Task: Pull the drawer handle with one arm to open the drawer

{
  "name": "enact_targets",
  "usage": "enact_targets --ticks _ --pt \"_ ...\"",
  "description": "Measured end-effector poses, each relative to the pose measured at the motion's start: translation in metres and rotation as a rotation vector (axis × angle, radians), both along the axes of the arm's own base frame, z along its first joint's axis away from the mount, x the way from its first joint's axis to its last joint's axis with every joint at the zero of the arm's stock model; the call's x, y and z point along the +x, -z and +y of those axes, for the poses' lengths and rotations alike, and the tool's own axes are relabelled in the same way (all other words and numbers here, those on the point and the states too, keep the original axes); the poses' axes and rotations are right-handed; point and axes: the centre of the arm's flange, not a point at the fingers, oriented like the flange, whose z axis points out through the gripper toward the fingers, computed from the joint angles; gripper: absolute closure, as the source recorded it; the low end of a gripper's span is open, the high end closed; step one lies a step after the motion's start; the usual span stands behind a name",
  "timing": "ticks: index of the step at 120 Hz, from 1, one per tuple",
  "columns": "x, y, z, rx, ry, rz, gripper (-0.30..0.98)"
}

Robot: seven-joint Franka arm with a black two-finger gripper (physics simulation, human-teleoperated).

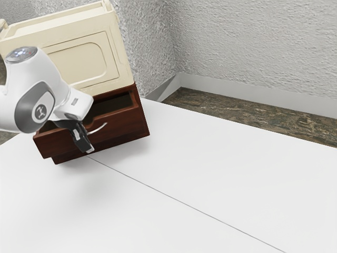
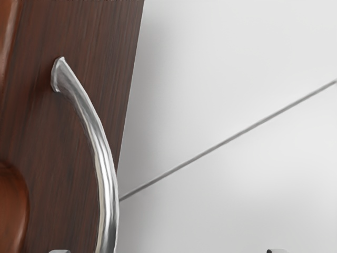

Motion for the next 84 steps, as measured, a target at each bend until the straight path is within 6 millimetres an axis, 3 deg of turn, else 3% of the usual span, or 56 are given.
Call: enact_targets --ticks 18,45,68,84 --pt "-0.003 0.003 -0.004 0.003 -0.004 -0.011 0.12" --pt "-0.011 0.000 -0.012 0.011 -0.013 -0.035 0.20" --pt "-0.017 0.003 -0.020 0.014 -0.018 -0.044 0.14" --pt "-0.020 0.001 -0.025 0.017 -0.022 -0.054 0.18"
